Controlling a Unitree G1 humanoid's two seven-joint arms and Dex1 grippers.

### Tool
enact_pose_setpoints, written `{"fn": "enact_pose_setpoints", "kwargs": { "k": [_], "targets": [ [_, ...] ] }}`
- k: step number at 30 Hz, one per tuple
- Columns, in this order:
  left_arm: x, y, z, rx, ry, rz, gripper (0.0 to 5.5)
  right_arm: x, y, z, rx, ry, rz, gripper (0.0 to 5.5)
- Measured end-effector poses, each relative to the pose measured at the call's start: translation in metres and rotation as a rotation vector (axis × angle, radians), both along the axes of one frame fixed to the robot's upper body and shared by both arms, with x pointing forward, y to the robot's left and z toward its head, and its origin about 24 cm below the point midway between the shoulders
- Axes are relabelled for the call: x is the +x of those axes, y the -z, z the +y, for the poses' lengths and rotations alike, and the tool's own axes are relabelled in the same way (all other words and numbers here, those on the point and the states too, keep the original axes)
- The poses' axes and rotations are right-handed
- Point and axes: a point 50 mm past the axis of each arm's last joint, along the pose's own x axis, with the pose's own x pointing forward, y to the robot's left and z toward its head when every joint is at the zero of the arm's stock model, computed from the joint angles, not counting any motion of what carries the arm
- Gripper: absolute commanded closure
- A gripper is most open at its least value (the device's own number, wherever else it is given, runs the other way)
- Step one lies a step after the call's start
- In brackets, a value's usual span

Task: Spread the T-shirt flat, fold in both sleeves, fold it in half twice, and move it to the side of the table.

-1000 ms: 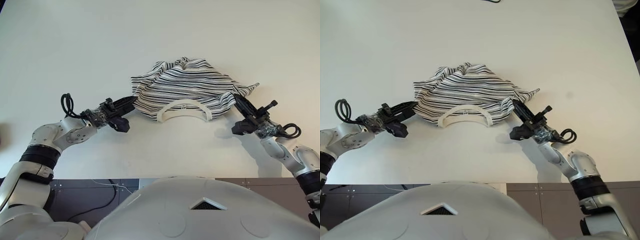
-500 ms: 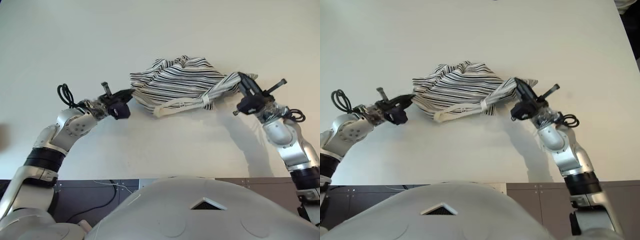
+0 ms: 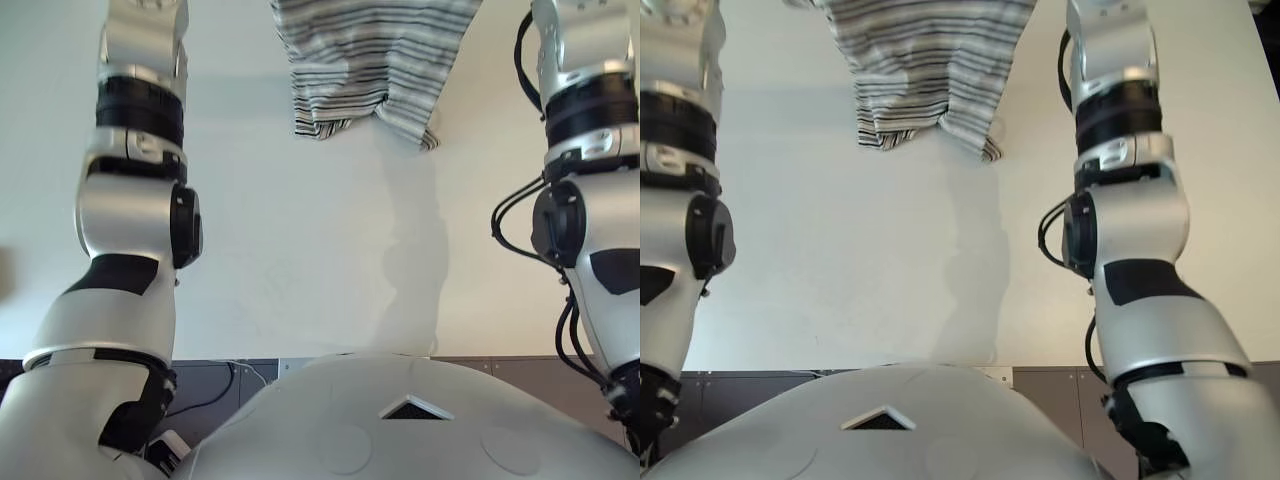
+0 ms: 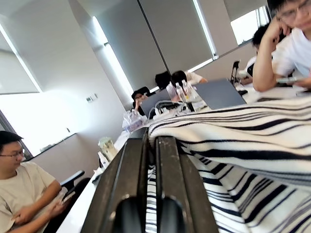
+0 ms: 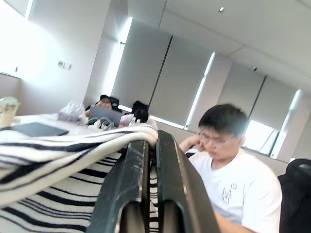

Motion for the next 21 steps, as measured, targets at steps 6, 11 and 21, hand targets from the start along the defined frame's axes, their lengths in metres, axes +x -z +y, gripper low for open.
{"fn": "enact_pose_setpoints", "kwargs": {
  "k": [6, 11, 21],
  "targets": [
    [0.0, -0.046, 0.007, 0.005, -0.053, -0.129, 5.37, -0.003, -0.034, 0.004, -0.004, 0.079, -0.172, 5.4],
    [0.001, -0.046, 0.008, 0.005, -0.042, -0.126, 5.37, -0.004, -0.044, 0.006, -0.001, 0.079, -0.214, 5.4],
    [-0.03, 0.019, 0.019, -0.13, 0.278, 0.047, 5.37, -0.019, 0.048, -0.026, 0.178, -0.166, 0.113, 5.4]
  ]
}}
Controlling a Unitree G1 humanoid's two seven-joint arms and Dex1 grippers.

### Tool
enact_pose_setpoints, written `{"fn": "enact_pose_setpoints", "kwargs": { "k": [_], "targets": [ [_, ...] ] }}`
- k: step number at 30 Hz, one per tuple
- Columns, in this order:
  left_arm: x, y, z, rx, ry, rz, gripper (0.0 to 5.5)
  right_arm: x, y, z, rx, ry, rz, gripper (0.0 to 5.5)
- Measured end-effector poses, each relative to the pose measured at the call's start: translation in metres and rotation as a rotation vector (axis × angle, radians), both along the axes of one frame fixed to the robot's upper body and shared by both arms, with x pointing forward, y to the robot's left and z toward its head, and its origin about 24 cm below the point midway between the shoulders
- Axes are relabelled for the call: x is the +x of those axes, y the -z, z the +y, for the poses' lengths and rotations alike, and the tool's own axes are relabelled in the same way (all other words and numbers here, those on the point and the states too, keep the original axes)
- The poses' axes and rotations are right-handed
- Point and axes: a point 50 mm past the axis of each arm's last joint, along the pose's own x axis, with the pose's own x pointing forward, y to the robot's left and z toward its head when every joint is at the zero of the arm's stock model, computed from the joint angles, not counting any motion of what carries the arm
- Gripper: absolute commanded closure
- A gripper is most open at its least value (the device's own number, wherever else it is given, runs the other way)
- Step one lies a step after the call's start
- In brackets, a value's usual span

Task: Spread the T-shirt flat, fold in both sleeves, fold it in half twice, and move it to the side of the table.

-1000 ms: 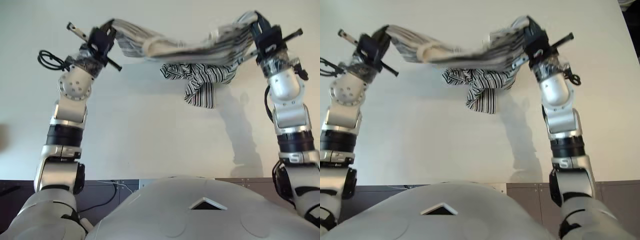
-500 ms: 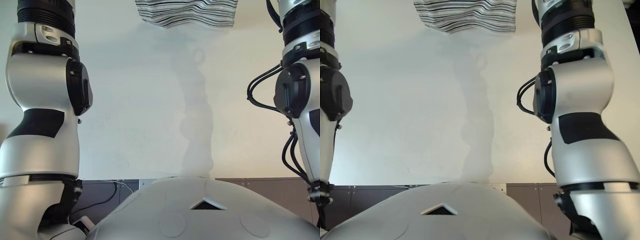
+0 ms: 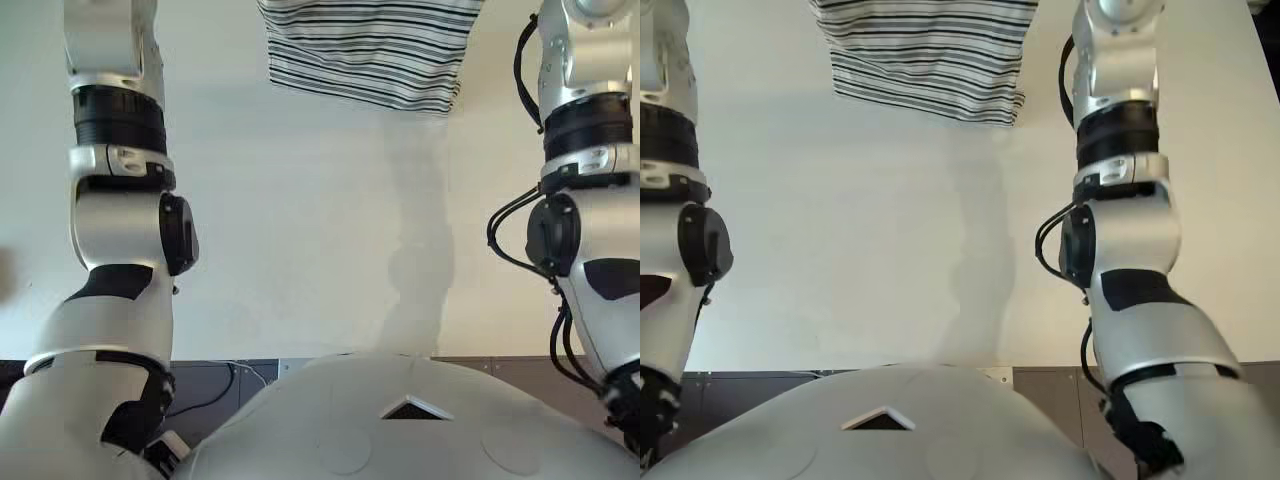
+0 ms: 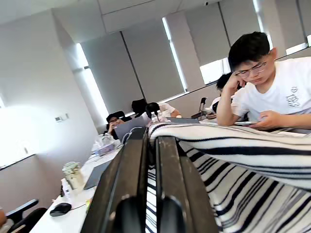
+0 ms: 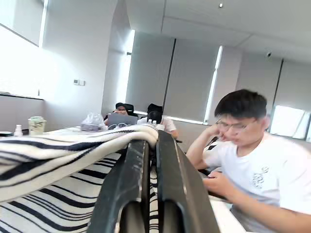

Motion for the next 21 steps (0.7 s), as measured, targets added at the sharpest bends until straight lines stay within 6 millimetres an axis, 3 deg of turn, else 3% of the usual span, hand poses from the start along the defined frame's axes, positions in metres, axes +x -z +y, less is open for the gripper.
{"fn": "enact_pose_setpoints", "kwargs": {
  "k": [5, 8, 10, 12, 14, 17, 18, 20, 21],
  "targets": [
    [-0.038, 0.014, 0.017, -0.302, 0.161, 0.055, 5.37, -0.038, 0.01, -0.023, 0.271, -0.21, 0.071, 5.4],
    [-0.07, 0.028, 0.04, -0.501, 0.253, 0.121, 5.37, -0.074, 0.014, -0.056, 0.427, -0.329, 0.092, 5.4],
    [-0.097, 0.039, 0.051, -0.535, 0.327, 0.186, 5.37, -0.105, 0.019, -0.071, 0.435, -0.426, 0.135, 5.4],
    [-0.133, 0.059, 0.054, -0.467, 0.424, 0.321, 5.37, -0.144, 0.029, -0.072, 0.346, -0.562, 0.247, 5.4],
    [-0.175, 0.086, 0.052, -0.322, 0.519, 0.531, 5.37, -0.186, 0.047, -0.058, 0.203, -0.719, 0.43, 5.4],
    [-0.235, 0.13, 0.047, -0.133, 0.633, 0.884, 5.37, -0.24, 0.08, -0.037, 0.075, -0.922, 0.735, 5.4],
    [-0.264, 0.147, 0.043, -0.015, 0.699, 1.032, 5.37, -0.267, 0.098, -0.03, -0.008, -1.001, 0.893, 5.4],
    [-0.294, 0.166, 0.036, 0.153, 0.752, 1.158, 4.96, -0.298, 0.122, -0.029, -0.129, -1.05, 1.089, 4.97],
    [-0.298, 0.171, 0.034, 0.216, 0.751, 1.16, 4.79, -0.303, 0.13, -0.031, -0.197, -1.035, 1.123, 4.77]
  ]
}}
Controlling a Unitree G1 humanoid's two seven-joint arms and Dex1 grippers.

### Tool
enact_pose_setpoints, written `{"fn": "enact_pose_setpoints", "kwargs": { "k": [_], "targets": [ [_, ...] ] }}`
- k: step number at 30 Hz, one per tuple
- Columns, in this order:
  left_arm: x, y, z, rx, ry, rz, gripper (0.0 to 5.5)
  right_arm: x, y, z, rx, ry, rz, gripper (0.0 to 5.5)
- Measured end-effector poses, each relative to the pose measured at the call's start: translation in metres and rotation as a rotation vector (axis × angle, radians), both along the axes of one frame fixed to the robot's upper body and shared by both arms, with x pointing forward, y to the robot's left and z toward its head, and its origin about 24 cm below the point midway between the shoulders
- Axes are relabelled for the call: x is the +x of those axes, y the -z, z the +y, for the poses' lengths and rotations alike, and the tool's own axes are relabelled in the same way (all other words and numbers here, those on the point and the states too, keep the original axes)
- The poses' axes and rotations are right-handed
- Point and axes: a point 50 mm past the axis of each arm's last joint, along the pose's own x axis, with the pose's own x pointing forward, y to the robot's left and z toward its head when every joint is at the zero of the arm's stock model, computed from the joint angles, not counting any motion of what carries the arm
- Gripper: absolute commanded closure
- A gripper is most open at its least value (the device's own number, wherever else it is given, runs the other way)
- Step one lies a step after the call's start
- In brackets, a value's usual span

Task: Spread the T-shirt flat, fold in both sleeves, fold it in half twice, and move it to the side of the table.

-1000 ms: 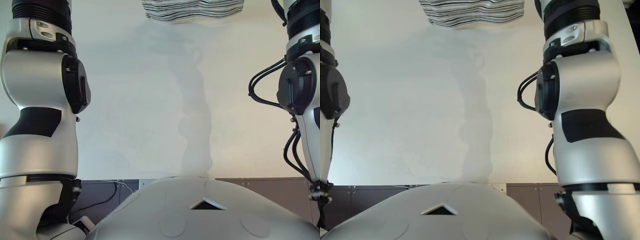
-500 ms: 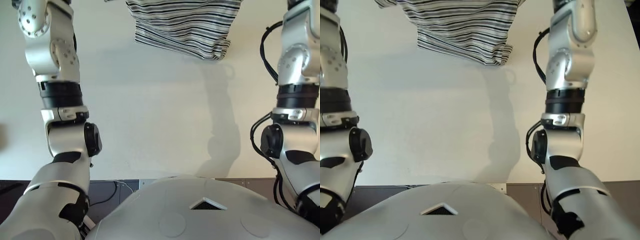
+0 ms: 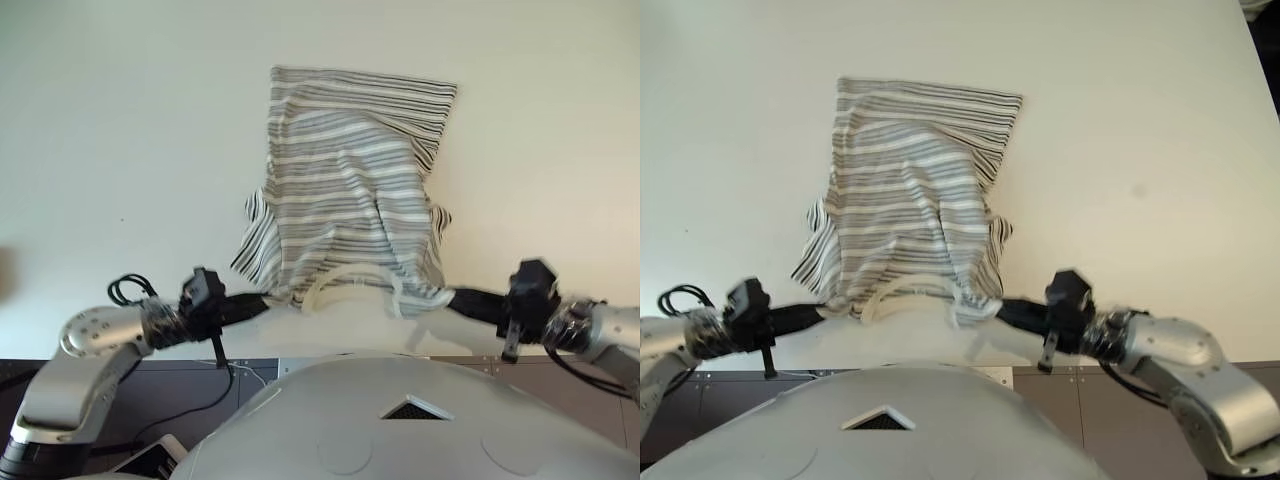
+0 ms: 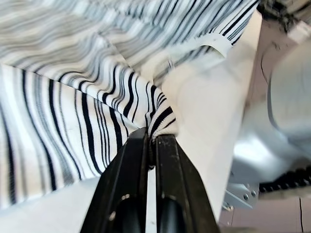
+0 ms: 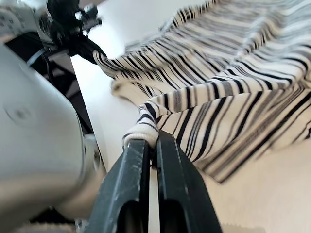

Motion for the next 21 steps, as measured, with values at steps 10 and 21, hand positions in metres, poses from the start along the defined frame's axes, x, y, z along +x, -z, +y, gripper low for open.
{"fn": "enact_pose_setpoints", "kwargs": {
  "k": [10, 21],
  "targets": [
    [-0.013, 0.013, 0.015, 0.088, 0.006, -0.059, 3.4, -0.022, 0.022, -0.026, -0.149, -0.184, -0.057, 3.03],
    [-0.003, 0.008, 0.048, 0.0, -0.188, 0.118, 3.4, 0.078, -0.015, -0.018, 0.149, 0.314, -0.227, 2.67]
  ]
}}
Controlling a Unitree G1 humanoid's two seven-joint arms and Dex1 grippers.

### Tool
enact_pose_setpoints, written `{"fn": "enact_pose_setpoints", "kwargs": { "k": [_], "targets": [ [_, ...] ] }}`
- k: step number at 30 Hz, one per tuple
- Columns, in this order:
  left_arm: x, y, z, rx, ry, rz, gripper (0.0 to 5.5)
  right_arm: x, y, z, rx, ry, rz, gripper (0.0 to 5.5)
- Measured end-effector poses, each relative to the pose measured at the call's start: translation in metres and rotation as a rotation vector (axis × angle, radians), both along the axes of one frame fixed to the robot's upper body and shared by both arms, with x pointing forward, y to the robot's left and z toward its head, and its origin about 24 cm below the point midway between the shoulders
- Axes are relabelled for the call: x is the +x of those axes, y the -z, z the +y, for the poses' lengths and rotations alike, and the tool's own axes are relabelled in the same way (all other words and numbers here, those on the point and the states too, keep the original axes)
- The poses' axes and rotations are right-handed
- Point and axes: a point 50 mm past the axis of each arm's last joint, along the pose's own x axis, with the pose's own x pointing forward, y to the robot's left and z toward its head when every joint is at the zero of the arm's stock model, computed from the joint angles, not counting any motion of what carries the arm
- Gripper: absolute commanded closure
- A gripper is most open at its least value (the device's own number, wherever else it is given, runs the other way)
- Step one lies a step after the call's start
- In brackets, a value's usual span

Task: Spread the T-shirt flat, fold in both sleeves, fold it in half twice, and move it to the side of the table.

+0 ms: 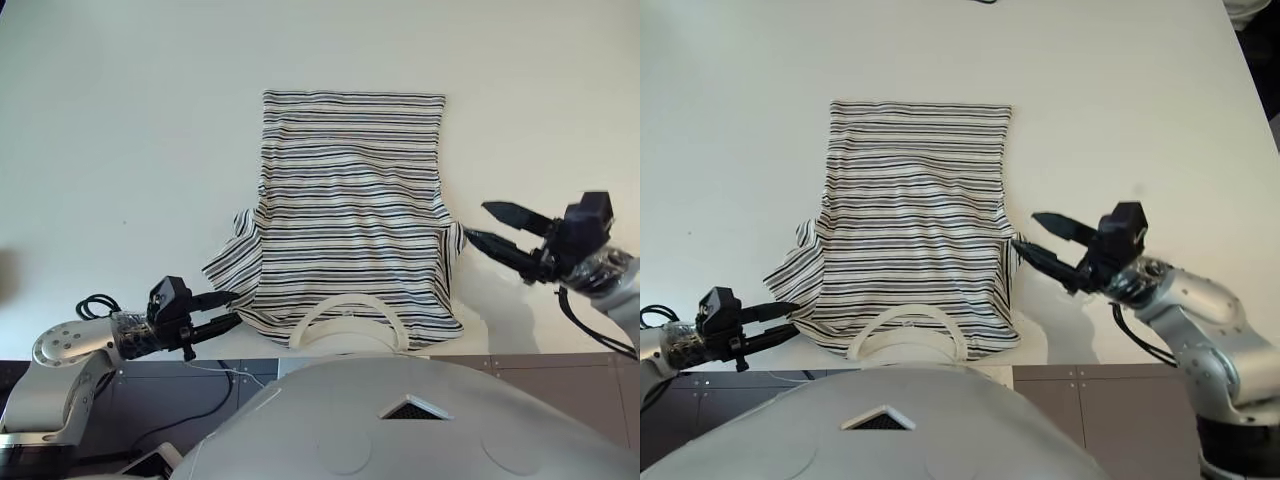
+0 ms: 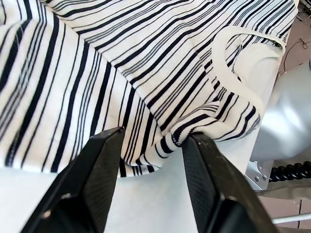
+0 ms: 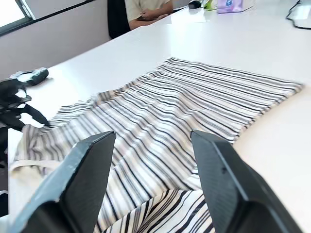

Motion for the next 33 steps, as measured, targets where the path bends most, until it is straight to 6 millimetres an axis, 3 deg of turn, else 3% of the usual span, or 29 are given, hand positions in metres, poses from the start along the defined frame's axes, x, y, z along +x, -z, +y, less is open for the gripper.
{"fn": "enact_pose_setpoints", "kwargs": {
  "k": [2, 4, 6, 9, 14, 18, 20, 22, 23, 24, 26, 29, 31, 33],
  "targets": [
    [-0.001, 0.002, 0.003, 0.014, 0.011, 0.005, 3.4, 0.003, 0.025, 0.006, -0.129, 0.002, 0.04, 2.67],
    [0.0, 0.002, 0.008, 0.03, 0.042, -0.002, 3.4, -0.006, 0.058, -0.001, -0.299, 0.022, 0.108, 2.67],
    [0.003, 0.002, 0.014, 0.048, 0.064, -0.002, 3.4, -0.01, 0.067, -0.002, -0.363, 0.014, 0.069, 2.67],
    [0.011, 0.002, 0.032, 0.063, 0.016, 0.006, 3.4, -0.01, 0.072, -0.001, -0.382, 0.011, 0.017, 2.67],
    [0.042, -0.014, 0.076, 0.101, -0.22, 0.008, 3.4, 0.003, 0.075, -0.003, -0.414, 0.066, -0.045, 2.67],
    [0.038, -0.009, 0.084, 0.128, -0.256, 0.035, 3.4, 0.009, 0.076, -0.005, -0.438, 0.071, -0.079, 2.67],
    [0.041, -0.003, 0.081, 0.118, -0.283, 0.008, 3.4, 0.013, 0.076, -0.006, -0.463, 0.064, -0.102, 2.67],
    [0.065, 0.0, 0.079, 0.107, -0.442, -0.109, 3.4, 0.018, 0.075, -0.008, -0.479, 0.052, -0.117, 2.67],
    [0.089, -0.004, 0.073, 0.064, -0.546, -0.219, 3.4, 0.023, 0.074, -0.012, -0.503, 0.045, -0.129, 2.67],
    [0.125, -0.015, 0.054, -0.039, -0.649, -0.365, 3.4, 0.032, 0.072, -0.018, -0.53, 0.047, -0.137, 2.67],
    [0.146, -0.026, 0.022, -0.124, -0.708, -0.478, 3.4, 0.04, 0.068, -0.032, -0.57, 0.034, -0.129, 2.67],
    [0.135, -0.012, -0.011, -0.132, -0.71, -0.463, 3.4, 0.036, 0.055, -0.053, -0.548, 0.022, -0.064, 2.67],
    [0.122, 0.001, -0.021, -0.1, -0.715, -0.425, 3.4, 0.03, 0.045, -0.059, -0.468, -0.006, -0.009, 2.67],
    [0.121, -0.002, -0.032, -0.101, -0.692, -0.449, 3.4, 0.047, 0.022, -0.051, -0.399, -0.012, -0.099, 2.67]
  ]
}}
